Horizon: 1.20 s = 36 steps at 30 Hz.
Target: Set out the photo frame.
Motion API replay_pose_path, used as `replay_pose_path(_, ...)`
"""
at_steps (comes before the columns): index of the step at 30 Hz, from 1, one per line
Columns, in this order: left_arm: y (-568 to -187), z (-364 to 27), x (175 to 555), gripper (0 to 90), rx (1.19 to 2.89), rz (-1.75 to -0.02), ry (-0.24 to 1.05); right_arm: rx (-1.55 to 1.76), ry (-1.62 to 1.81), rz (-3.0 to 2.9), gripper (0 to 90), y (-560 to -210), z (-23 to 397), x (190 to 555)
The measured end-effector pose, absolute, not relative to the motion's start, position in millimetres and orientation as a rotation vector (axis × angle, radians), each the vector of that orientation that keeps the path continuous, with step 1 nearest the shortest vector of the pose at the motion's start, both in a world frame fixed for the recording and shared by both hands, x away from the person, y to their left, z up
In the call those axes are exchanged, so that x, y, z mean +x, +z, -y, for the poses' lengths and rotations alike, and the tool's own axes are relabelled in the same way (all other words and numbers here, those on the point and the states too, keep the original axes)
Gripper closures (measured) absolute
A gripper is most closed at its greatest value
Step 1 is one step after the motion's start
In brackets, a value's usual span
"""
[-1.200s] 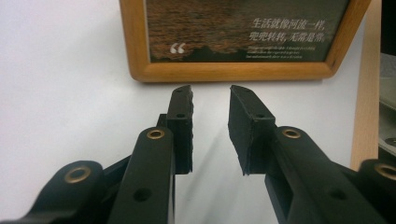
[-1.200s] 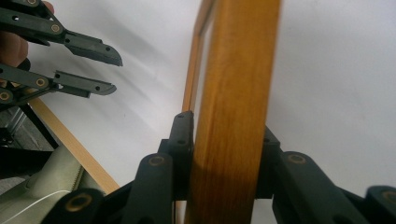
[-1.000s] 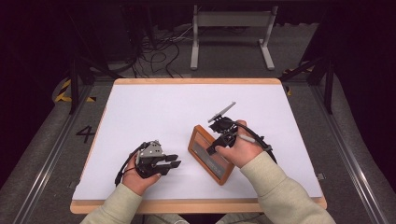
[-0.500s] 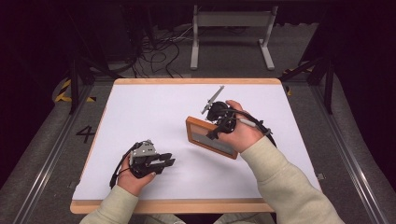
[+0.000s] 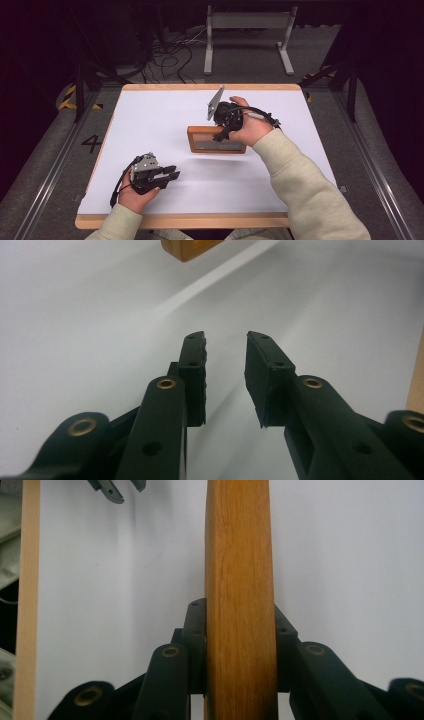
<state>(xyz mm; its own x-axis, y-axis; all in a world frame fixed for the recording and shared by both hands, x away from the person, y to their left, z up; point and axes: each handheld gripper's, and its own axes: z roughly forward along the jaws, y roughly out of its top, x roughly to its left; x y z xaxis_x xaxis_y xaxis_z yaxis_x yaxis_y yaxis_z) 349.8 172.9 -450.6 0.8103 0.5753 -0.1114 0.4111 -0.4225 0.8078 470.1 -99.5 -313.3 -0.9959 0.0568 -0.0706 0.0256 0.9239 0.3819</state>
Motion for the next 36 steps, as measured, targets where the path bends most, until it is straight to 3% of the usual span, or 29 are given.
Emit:
replay_pose_path(28,-451.9,-168.7,352.1,70.0,2.075,-0.721,0.212,0.039,0.64,-3.083,69.3,-352.9,112.0,500.3)
replay_pose_path(32,-452.0,-168.1,352.1,69.8,2.077,-0.719,0.213,0.055,0.673,-3.074,68.0,-354.0,114.5,504.6)
replay_pose_path(36,-452.3,-168.0,352.4,69.7,2.078,-0.719,0.209,0.091,0.67,-3.018,61.1,-354.3,116.2,506.7)
